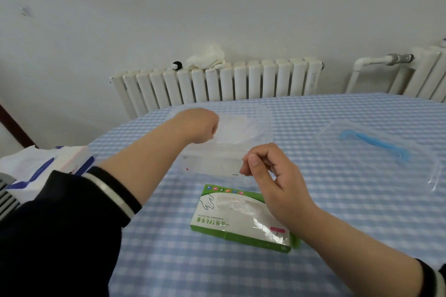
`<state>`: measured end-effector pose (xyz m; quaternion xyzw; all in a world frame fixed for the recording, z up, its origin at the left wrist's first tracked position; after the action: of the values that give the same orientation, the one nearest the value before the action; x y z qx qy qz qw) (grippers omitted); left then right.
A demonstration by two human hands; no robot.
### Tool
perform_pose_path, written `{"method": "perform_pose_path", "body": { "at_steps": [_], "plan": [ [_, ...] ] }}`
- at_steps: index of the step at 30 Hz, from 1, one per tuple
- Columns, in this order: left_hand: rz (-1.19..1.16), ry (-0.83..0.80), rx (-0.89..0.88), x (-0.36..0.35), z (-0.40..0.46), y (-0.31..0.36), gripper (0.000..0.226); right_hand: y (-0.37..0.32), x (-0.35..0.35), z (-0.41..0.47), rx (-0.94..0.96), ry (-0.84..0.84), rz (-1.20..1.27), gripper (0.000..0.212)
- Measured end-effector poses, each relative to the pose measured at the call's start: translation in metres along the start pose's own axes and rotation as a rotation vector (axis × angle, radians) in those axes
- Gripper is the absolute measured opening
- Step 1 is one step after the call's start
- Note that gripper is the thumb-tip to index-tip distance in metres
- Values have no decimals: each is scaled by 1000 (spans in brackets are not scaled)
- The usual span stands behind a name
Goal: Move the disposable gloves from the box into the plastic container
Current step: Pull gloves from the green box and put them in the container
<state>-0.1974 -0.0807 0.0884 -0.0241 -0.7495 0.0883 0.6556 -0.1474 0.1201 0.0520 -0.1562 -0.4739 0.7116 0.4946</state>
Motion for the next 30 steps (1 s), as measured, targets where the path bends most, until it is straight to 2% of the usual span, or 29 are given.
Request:
{"method": "perform_pose_path", "body": {
  "at_steps": [3, 7, 9, 11, 12, 14, 16, 19, 21, 22, 24, 26, 27, 28, 30],
  "plan": [
    [-155, -273, 40, -23, 6, -3, 50, 2, -3, -2, -30, -56, -55, 14],
    [-477, -446, 98, -45, 17, -2, 46, 10, -7, 1, -112, -168, -169, 12],
    [-483, -445, 65, -46, 20, 1, 50, 16, -10, 2, -157, -245, -262, 10],
    [-429, -378, -6, -40, 20, 0, 60, 20, -13, 2, -187, -313, -315, 7],
    [-433, -318, -30, -34, 19, -2, 58, 20, -14, 3, -199, -343, -318, 4],
    [-528, -148, -65, -18, 14, -7, 38, 22, -13, 5, -233, -414, -316, 2],
    [-682, 86, -61, 5, 2, -11, 18, 25, -12, 5, -274, -523, -343, 7],
    [-861, 567, -9, 32, -29, -14, 17, 35, -12, 1, -328, -682, -439, 17],
    [-943, 852, -99, 39, -58, -3, 19, 39, -13, 0, -334, -726, -505, 22],
    [-933, 936, -178, 36, -73, 7, 20, 40, -14, 0, -331, -731, -521, 23],
    [-746, 988, -340, 18, -99, 30, 17, 43, -18, 0, -330, -730, -521, 23],
    [-447, 900, -453, -11, -112, 53, 22, 45, -17, 0, -341, -711, -477, 19],
    [-347, 830, -468, -30, -114, 61, 32, 46, -17, 0, -353, -703, -454, 16],
    [-320, 737, -453, -47, -114, 65, 45, 47, -18, 0, -354, -700, -446, 13],
    [-414, 521, -369, -76, -110, 68, 70, 50, -18, 1, -337, -692, -475, 11]
  ]
}}
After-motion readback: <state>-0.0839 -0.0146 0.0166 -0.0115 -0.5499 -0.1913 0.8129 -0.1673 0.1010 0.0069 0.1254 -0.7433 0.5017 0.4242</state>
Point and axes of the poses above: each hand's wrist, its own z-axis towards the middle knuckle, its own x-axis out of the back of the hand, y = z × x, the point moved 5 cm from there along z, towards the middle knuckle, and after that the axes turned 6 degrees about -x, right-handed, at the moved point
